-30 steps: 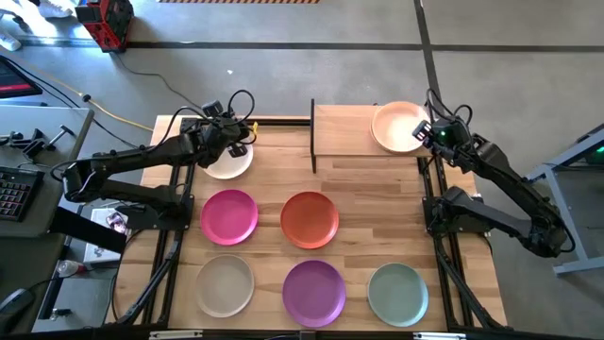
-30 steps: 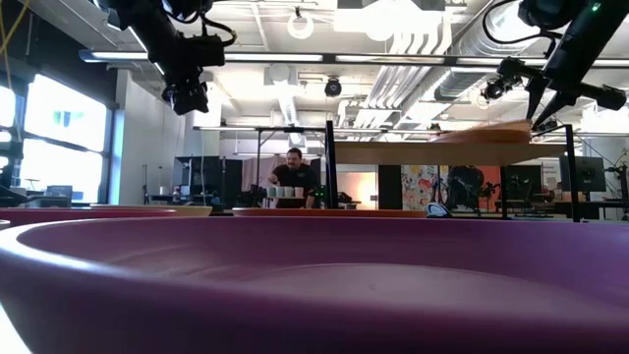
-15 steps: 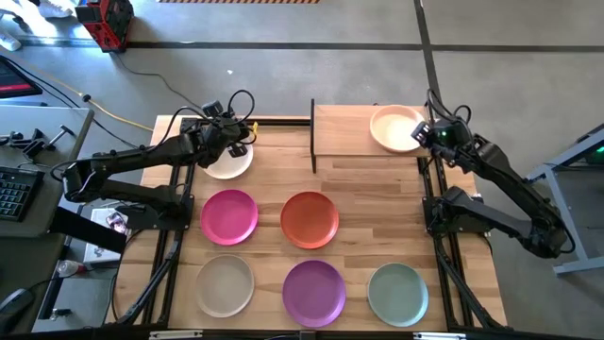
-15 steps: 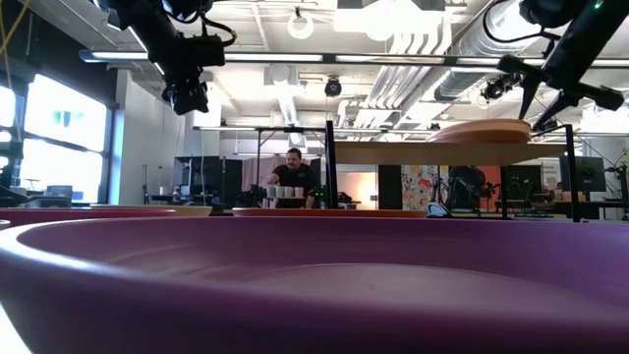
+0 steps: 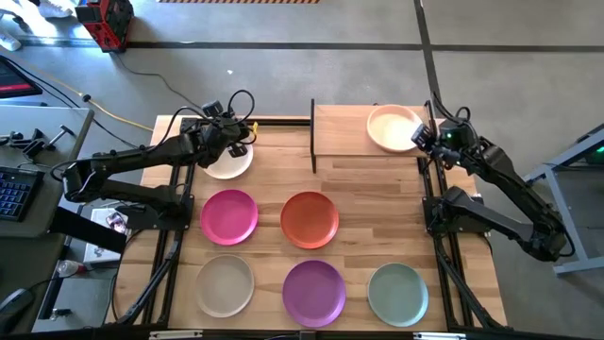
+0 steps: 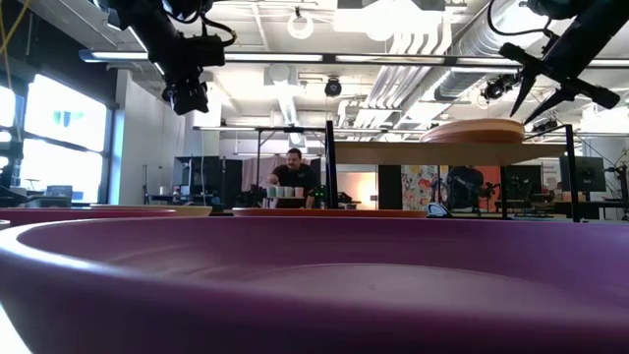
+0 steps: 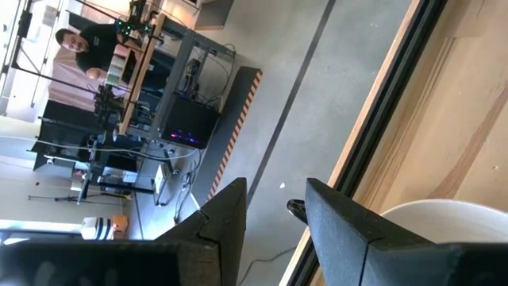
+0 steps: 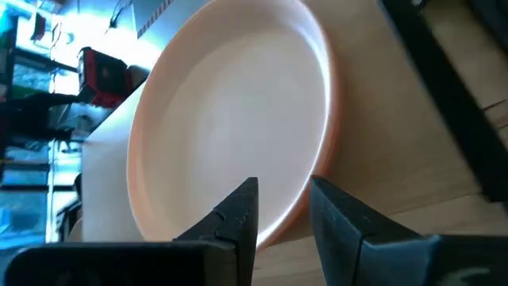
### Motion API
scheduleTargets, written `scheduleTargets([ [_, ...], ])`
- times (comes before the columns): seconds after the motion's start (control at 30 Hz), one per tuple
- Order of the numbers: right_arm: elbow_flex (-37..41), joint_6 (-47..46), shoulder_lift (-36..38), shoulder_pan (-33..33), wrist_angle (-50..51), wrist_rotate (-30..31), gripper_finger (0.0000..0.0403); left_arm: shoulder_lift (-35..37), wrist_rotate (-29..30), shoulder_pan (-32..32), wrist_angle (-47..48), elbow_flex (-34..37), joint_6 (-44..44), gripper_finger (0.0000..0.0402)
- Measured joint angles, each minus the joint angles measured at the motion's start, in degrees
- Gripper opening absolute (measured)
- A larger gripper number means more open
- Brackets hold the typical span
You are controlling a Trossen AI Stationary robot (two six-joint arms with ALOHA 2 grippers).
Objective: Place and stack plates onto a shelf
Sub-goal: Stack the light yellow plate on top of the light orange plate on the shelf, then stack the gray plate on top of the light yellow plate on the shelf
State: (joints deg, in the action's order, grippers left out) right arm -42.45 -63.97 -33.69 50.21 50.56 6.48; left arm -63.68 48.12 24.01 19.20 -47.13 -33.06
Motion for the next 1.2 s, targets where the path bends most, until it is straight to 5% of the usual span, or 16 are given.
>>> scheduleTargets([
  [0.53,-0.01,3.87,-2.84,-1.31,-5.23,-6.3,0.0094,0.0,-1.38,0.0,-0.02,0.01,4.46,0.0119],
  [1.2,-0.01,7.14,-5.2,-5.0,-7.96,-2.56,0.0094,0.0,-3.02,-0.07,0.2,0.02,8.11,0.0119],
])
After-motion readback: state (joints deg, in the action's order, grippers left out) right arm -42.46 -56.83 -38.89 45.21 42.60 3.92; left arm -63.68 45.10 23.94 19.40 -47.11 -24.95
